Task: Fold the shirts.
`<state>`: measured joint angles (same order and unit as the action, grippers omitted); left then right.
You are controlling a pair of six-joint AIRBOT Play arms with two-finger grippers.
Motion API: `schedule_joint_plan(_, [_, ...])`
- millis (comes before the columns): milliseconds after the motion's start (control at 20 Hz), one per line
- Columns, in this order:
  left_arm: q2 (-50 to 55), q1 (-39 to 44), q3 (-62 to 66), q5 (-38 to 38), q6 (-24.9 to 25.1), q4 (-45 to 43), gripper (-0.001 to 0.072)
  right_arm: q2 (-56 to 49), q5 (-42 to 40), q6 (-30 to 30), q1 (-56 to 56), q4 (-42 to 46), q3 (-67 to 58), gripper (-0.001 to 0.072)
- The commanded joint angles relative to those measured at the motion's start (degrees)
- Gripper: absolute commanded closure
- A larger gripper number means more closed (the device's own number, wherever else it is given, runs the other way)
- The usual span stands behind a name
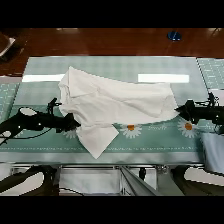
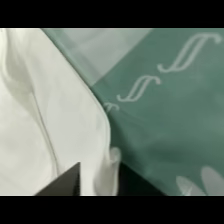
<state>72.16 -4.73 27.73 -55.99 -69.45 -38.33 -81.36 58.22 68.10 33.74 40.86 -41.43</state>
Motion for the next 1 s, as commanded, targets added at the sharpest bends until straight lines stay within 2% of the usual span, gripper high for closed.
schedule_joint_plan(0, [-0.2,0.1,0.8,0.1,0.1,1.5,0.0690,-3.0,1.7,0.2,-5.7,-1.4,-4.5,0.0675])
schedule_joint_plan(100, [-1.3,0.0,4.8,0.0,0.5,2.5,0.0689,-2.9,6.8,0.2,-7.5,-1.6,-9.5,0.0675])
schedule_joint_plan(250, [-6.2,0.0,17.8,0.1,3.4,10.6,0.0690,1.3,13.7,3.2,-7.9,-1.7,-23.9,0.0676])
schedule_joint_plan(350, [-9.6,-0.3,31.0,2.6,4.5,14.9,0.0690,6.0,12.9,5.2,-7.8,-1.7,-35.7,0.0676])
schedule_joint_plan(500, [-13.8,-1.5,49.1,9.3,4.3,14.8,0.0690,11.4,9.4,8.0,-7.8,-0.8,-53.1,0.0676])
schedule_joint_plan(600, [-15.8,-3.8,59.1,8.7,4.3,14.6,0.0690,15.2,9.6,9.7,-7.8,1.4,-62.4,0.0676])
schedule_joint_plan(700, [-18.1,-7.0,66.7,5.9,3.6,11.7,0.0690,20.5,9.6,12.2,-7.8,5.9,-67.1,0.0676])
schedule_joint_plan(750, [-19.9,-9.1,69.6,4.3,1.1,8.4,0.0690,24.0,9.8,13.1,-7.8,8.7,-67.7,0.0676])
schedule_joint_plan(850, [-24.5,-13.2,72.6,1.8,-2.1,1.0,0.0690,30.9,11.2,14.7,-7.8,14.3,-67.8,0.0675])
schedule_joint_plan(950, [-30.6,-17.1,72.9,1.1,-2.4,-5.5,0.0690,36.9,13.5,14.9,-7.8,18.6,-67.8,0.0675])
